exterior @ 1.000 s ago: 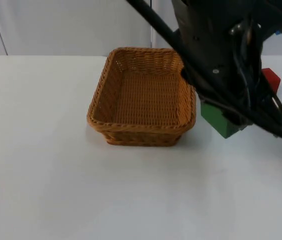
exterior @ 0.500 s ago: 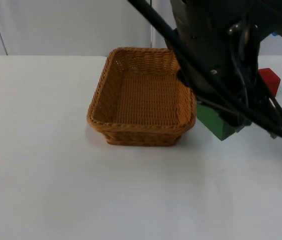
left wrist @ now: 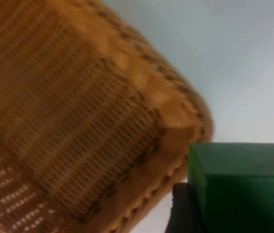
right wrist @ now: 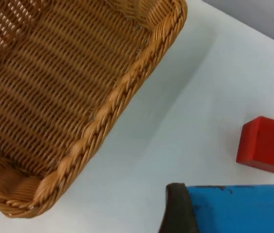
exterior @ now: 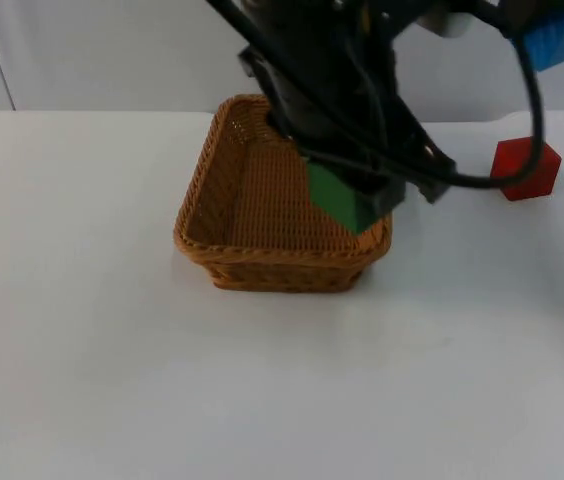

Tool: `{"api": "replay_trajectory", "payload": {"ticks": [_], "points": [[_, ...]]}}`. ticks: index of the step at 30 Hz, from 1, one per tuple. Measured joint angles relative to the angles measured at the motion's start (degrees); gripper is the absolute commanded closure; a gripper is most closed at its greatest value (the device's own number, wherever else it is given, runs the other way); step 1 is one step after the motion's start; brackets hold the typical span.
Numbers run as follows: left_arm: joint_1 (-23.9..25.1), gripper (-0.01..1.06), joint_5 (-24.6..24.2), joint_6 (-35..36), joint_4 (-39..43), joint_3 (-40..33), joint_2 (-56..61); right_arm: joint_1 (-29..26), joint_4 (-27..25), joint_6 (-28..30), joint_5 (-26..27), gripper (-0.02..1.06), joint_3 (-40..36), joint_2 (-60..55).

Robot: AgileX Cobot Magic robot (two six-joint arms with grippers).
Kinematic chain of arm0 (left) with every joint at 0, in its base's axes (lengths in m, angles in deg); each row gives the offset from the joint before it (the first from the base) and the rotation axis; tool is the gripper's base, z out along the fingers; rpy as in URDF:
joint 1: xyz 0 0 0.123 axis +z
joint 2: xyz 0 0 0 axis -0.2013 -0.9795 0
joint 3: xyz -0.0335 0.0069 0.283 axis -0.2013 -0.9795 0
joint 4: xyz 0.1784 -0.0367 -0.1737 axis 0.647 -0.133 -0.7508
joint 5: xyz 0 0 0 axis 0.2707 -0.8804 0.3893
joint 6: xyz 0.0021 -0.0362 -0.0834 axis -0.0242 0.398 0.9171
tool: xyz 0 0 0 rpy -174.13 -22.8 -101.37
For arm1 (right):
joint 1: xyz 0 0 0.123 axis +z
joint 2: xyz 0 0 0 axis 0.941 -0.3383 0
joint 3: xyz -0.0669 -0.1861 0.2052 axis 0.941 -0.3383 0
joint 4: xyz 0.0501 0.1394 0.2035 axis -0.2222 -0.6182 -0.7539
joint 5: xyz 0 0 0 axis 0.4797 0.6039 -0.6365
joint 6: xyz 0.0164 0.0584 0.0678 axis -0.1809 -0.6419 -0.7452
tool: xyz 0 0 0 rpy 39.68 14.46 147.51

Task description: Pick up one cube with each hand and place exactly two cubes into the same basket, leaving the remaining cube outside.

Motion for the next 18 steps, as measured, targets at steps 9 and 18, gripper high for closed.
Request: {"api": "replay_trajectory", "payload": {"ticks": [9,18], "points": [[2.34,1.05,2.27,-1.23,-0.87,0.00,0.00,0.00,-1.77,0.23,-3.00,1.05,6.37,-5.70],[4.54,1.05,9.62,-0.71,0.35,-2.42,0.00,0.00,-7.15,1.90,-6.76,1.05,18.48,-16.30]]}}
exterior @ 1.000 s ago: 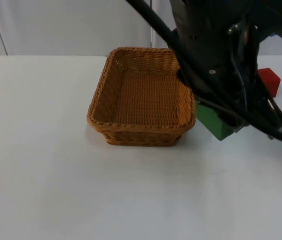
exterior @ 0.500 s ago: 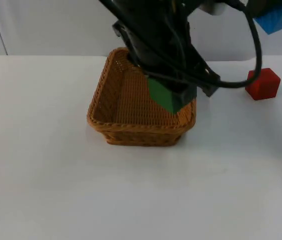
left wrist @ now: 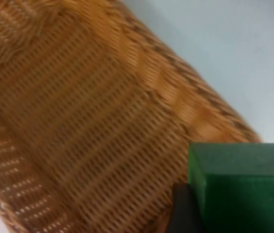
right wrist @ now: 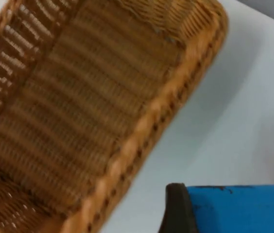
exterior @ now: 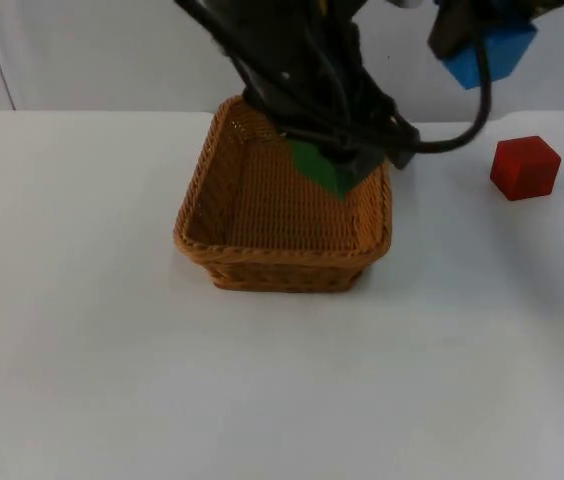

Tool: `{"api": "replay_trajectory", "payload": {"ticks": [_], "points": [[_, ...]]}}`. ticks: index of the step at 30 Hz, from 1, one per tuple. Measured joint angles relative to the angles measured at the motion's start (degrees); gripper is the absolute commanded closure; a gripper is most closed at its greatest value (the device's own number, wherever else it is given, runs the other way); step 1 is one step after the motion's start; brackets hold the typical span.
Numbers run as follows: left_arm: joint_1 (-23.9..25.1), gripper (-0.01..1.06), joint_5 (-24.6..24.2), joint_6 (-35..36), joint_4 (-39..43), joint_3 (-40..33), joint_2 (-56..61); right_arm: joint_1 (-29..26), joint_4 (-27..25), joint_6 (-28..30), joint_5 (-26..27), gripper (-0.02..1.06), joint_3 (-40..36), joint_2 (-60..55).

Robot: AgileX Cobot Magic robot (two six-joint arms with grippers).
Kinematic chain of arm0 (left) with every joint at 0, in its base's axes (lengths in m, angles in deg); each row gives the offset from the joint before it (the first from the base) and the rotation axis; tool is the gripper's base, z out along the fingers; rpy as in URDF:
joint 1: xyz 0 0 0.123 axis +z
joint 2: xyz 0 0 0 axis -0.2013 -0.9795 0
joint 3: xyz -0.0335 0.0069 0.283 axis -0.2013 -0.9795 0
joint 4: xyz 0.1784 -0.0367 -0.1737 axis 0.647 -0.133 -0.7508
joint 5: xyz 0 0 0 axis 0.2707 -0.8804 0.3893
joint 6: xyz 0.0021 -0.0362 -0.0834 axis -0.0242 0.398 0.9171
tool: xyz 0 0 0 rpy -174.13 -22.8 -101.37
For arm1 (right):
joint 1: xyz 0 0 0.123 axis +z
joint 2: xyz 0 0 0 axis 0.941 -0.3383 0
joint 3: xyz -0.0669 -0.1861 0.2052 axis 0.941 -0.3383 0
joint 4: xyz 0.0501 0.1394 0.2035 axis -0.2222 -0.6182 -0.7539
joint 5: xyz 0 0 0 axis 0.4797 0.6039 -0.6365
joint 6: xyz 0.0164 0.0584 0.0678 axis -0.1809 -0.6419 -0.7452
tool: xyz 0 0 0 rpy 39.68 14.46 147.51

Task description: Pick up one cube with each hand and place exactly two cubes into the same basket, leaving the remaining cube outside.

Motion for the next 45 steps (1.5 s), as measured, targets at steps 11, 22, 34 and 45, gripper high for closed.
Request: {"api": "replay_trajectory", "payload": {"ticks": [11,22,34,45], "points": [[5.82,1.05,11.91,1.98,1.10,-3.26,-4.33,0.68,-2.35,0.51,-3.20,1.05,16.50,-13.05],[5.82,1.05,17.21,1.98,4.34,-3.48,-10.56,4.76,-3.59,1.58,2.81,1.05,28.20,-24.58],[6.87,1.05,21.29,1.98,7.10,-3.85,-14.24,4.76,-5.14,1.42,9.69,1.05,28.55,-29.31],[8.20,1.05,22.26,3.39,7.24,-3.85,-14.24,4.76,-5.14,1.42,9.78,1.05,28.55,-30.29]]}}
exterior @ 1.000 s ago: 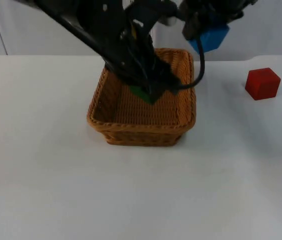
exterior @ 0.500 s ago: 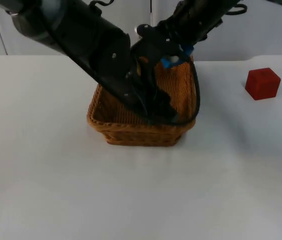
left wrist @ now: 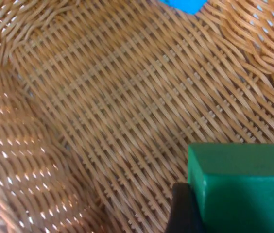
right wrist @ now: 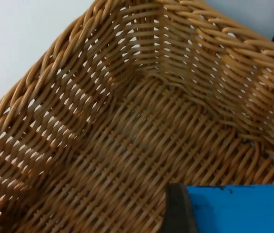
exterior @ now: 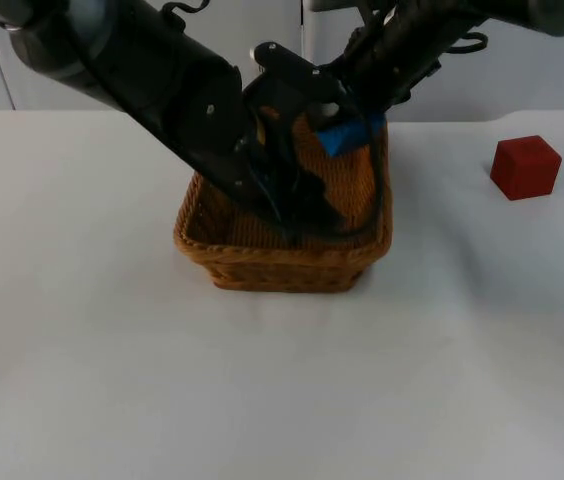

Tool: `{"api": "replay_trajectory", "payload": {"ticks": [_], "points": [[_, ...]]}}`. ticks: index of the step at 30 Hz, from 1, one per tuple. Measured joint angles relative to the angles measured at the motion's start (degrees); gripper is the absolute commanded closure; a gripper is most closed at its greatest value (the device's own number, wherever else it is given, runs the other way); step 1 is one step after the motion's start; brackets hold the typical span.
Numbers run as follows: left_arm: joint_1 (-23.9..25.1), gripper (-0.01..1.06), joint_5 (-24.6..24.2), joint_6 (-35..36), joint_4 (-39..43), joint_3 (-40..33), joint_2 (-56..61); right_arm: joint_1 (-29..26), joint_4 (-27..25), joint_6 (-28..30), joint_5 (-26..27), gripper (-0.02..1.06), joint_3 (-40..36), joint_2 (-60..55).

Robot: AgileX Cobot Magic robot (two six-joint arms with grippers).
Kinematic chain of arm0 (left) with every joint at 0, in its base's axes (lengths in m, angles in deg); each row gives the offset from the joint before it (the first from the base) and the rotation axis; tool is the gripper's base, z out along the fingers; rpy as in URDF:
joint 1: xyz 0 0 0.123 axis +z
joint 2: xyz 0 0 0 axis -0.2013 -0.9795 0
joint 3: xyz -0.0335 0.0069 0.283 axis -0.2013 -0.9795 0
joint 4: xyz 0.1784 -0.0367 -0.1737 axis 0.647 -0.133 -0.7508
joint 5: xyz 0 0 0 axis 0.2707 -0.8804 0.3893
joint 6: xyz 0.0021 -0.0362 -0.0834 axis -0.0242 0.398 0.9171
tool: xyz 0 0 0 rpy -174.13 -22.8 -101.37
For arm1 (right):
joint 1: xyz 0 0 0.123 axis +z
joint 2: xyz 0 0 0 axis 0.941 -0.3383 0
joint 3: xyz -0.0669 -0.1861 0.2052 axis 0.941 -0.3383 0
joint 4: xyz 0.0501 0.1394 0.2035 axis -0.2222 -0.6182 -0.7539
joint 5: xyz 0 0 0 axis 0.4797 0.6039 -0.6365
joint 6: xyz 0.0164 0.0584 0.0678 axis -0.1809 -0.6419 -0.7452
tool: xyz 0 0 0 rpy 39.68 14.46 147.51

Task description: Pick up one cube with each hand and place exactly two cubes into the same basket, leaving the remaining cube outside.

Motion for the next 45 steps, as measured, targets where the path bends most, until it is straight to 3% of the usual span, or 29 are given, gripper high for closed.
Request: {"api": "replay_trajectory", "payload": {"ticks": [4,7,8,12,13,16,21,24,37,45], "points": [[0.11,0.94,0.00,0.37,0.11,0.00,0.00,0.00,0.00,0.00,0.00,1.04,0.00,0.00],[0.11,0.71,0.00,0.52,0.11,0.00,0.00,0.00,0.00,0.00,0.00,0.94,0.00,0.00],[0.11,0.71,0.00,0.64,0.11,0.00,0.00,0.00,0.00,0.00,0.00,0.94,0.00,0.00],[0.11,0.43,0.00,1.17,0.11,0.00,0.00,0.00,0.00,0.00,-0.25,0.68,0.00,0.00],[0.11,0.43,0.00,1.20,0.11,0.00,0.00,0.00,0.00,0.00,-0.35,0.68,0.00,0.00],[0.11,0.35,0.12,1.20,0.11,0.00,0.00,0.00,0.00,0.00,-0.33,0.51,0.00,0.00],[0.11,0.34,0.12,1.20,0.11,0.00,0.00,0.00,0.00,0.00,-0.33,0.32,0.00,0.00],[0.11,0.34,0.01,1.20,0.24,0.00,0.00,0.00,0.00,0.00,-0.33,0.27,0.00,0.00],[0.11,0.34,-4.40,1.32,0.24,0.00,2.83,0.00,0.38,0.00,-0.99,0.27,0.00,7.33],[0.11,0.34,-7.94,1.52,0.24,0.00,12.55,0.00,2.06,-0.11,-4.95,0.27,0.00,16.78]]}}
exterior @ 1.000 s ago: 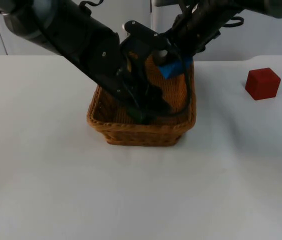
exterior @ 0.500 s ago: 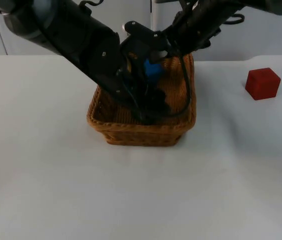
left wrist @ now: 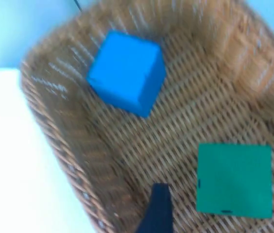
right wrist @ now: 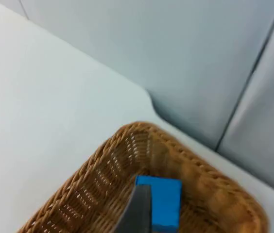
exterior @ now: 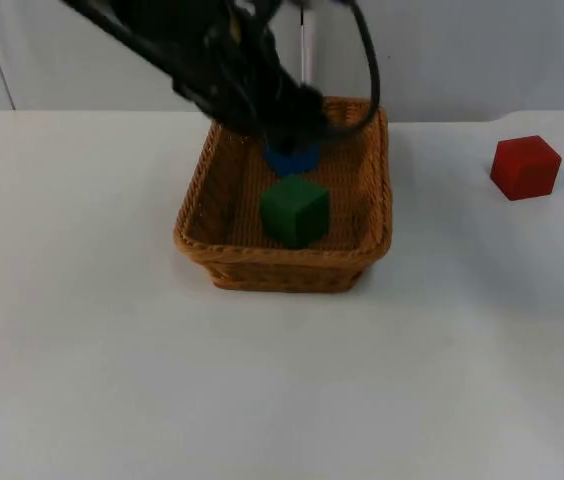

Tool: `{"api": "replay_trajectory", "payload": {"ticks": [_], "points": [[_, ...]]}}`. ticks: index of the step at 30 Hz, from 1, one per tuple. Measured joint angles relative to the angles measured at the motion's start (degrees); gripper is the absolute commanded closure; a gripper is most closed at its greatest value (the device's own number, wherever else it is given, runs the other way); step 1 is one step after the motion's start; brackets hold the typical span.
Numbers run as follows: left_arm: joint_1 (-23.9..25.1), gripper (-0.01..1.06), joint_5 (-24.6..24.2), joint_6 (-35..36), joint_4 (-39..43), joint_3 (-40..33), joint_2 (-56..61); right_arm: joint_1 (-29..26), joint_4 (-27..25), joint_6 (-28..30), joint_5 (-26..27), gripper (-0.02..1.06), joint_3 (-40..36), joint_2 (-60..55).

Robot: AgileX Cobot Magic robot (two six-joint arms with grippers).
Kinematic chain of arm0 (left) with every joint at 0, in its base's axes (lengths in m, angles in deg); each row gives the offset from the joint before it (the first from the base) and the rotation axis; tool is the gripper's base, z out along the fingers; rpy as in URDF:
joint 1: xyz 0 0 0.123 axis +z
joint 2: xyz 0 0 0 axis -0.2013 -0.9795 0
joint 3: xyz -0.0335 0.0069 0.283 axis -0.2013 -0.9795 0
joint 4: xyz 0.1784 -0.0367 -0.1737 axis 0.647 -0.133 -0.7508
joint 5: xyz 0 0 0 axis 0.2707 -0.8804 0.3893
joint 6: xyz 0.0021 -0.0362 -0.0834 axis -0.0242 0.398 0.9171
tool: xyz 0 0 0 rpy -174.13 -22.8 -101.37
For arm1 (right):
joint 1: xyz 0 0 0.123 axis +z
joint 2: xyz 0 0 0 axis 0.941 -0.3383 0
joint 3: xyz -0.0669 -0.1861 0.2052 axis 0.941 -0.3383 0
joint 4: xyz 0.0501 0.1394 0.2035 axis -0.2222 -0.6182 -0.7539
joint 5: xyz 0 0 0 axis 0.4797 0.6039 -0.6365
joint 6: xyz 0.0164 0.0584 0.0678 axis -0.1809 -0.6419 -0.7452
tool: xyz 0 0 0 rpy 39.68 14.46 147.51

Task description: Pick up one cube with each hand and place exactly two cubes into the same basket, leaving the remaining cube outside.

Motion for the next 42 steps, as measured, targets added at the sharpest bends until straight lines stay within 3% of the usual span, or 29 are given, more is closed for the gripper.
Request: {"api": "replay_trajectory", "payload": {"ticks": [8,22,33,42], "points": [[0.00,0.34,-2.03,0.00,0.00,0.00,8.52,0.00,0.97,-0.17,-5.80,0.27,0.00,6.24],[0.00,0.34,-10.98,1.23,0.00,-1.19,19.65,0.00,2.26,-1.51,-18.68,0.27,0.00,12.32],[0.00,0.34,-14.15,1.58,-3.84,-2.79,25.60,0.00,2.69,-2.22,-19.40,0.27,-8.05,22.76],[0.00,0.34,-17.39,1.58,-7.31,-2.89,32.63,0.00,2.12,-3.46,-17.14,0.27,-20.41,31.30]]}}
